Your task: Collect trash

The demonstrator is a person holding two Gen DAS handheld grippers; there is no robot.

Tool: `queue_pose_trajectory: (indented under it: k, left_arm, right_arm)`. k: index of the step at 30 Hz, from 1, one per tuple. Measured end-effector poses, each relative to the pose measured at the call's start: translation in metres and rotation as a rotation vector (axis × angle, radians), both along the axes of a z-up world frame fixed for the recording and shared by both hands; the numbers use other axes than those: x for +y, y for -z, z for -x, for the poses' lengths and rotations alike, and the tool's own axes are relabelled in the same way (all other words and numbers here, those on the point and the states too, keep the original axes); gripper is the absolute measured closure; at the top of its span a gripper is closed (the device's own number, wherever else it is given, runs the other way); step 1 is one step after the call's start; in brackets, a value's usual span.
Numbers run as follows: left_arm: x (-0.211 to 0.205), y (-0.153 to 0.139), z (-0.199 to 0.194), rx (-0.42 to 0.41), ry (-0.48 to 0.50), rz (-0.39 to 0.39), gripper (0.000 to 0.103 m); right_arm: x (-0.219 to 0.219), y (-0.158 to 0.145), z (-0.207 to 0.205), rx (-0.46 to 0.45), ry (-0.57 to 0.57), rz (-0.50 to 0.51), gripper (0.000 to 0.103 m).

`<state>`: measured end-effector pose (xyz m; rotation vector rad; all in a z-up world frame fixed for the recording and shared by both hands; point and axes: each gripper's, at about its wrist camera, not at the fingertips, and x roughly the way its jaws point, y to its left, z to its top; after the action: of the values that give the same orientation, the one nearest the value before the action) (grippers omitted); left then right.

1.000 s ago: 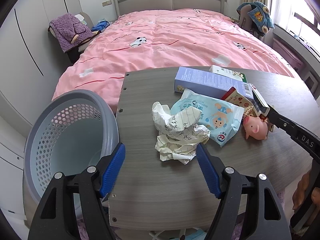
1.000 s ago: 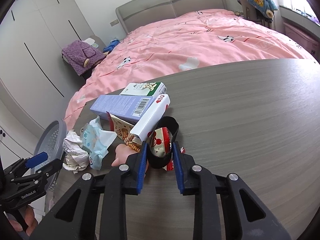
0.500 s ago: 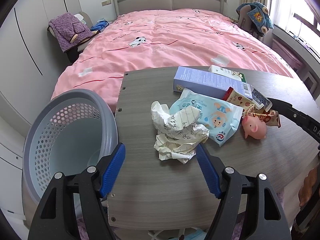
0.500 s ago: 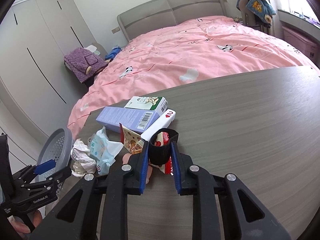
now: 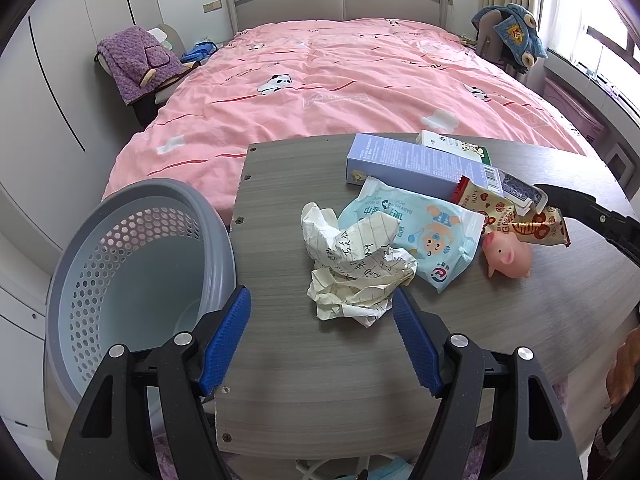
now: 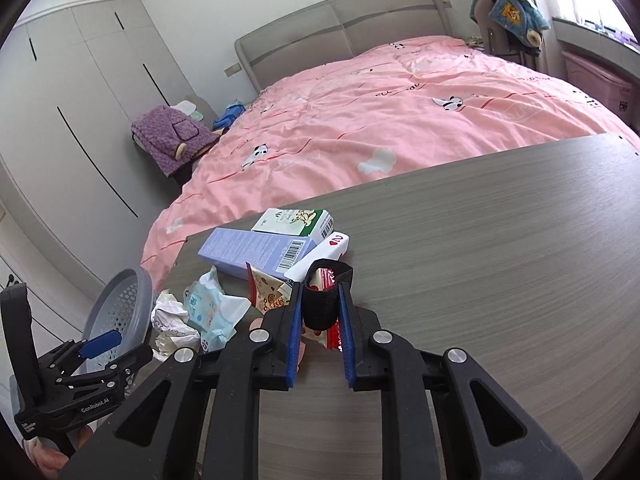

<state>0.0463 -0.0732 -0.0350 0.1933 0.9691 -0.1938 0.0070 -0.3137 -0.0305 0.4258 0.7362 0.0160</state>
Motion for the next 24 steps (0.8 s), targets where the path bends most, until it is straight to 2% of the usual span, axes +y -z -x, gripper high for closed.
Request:
queue_pose_trajectory:
  k: [7, 13, 20, 24]
  left_arm:
    - [0.000, 0.000, 0.001, 0.004, 0.004, 0.004, 0.033]
    - [0.000, 0.000, 0.001, 0.004, 0.007, 0.004, 0.033]
    - [0.000, 0.000, 0.001, 0.007, 0.009, 0.005, 0.033]
    - [0.000, -0.001, 0.001, 0.007, 0.010, 0.005, 0.033]
  right_arm:
    - [-0.002, -0.010, 0.005, -0.048, -0.001, -0.012, 0.090]
    - [-0.004, -0.012, 0.006, -0.043, 0.007, -0.012, 0.090]
    - [-0.015, -0.018, 0.012, -0.071, 0.021, -0.058, 0.090]
    - [-0.016, -0.022, 0.015, -0.093, 0.023, -0.052, 0.090]
